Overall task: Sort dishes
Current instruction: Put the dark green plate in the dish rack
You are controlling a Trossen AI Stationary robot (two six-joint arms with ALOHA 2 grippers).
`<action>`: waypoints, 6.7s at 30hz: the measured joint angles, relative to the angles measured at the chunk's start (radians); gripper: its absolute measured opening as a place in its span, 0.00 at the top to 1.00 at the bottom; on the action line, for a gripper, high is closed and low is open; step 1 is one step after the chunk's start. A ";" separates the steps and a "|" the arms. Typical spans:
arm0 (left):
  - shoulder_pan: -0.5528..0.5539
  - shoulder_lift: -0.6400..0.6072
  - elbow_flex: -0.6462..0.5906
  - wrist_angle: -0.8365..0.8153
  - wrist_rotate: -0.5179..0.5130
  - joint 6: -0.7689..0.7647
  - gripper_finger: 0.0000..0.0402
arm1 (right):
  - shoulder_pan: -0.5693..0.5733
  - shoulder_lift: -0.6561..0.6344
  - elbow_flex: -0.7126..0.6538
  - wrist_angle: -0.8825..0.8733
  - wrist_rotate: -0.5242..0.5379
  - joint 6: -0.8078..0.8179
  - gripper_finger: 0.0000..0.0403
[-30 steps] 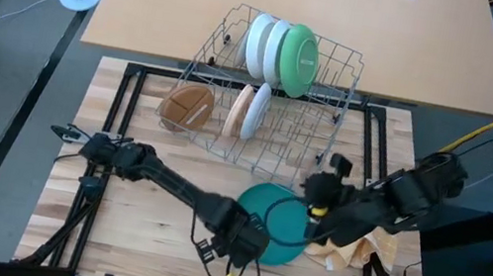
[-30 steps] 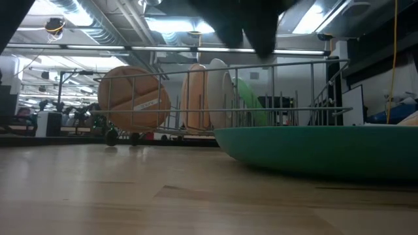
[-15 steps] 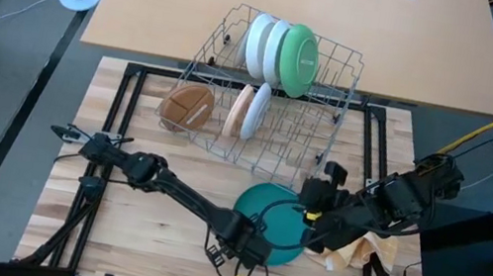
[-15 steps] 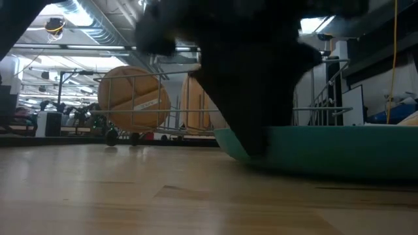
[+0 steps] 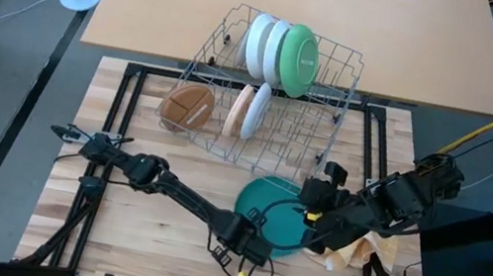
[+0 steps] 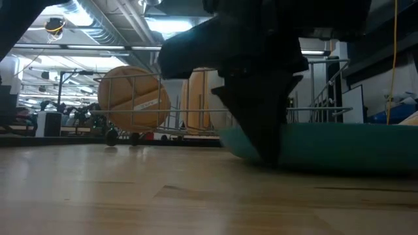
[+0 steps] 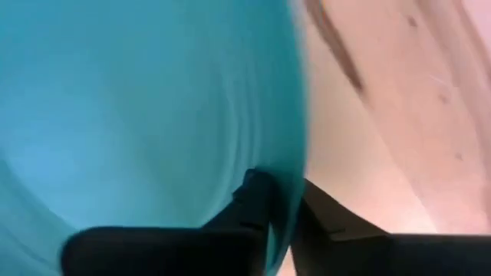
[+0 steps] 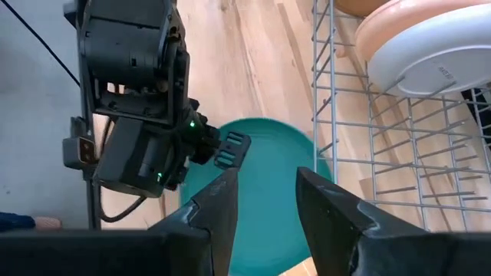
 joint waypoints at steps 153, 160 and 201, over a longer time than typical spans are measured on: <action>0.976 -0.123 0.032 1.225 0.629 -1.242 1.00 | -0.001 -0.461 0.054 -0.012 0.658 -0.406 0.66; 0.981 -0.123 0.034 1.418 0.682 -1.305 1.00 | -0.001 -0.462 0.055 -0.012 0.659 -0.419 0.66; 1.000 -0.124 0.034 1.195 0.641 -1.224 1.00 | -0.001 -0.462 0.055 -0.012 0.659 -0.451 0.66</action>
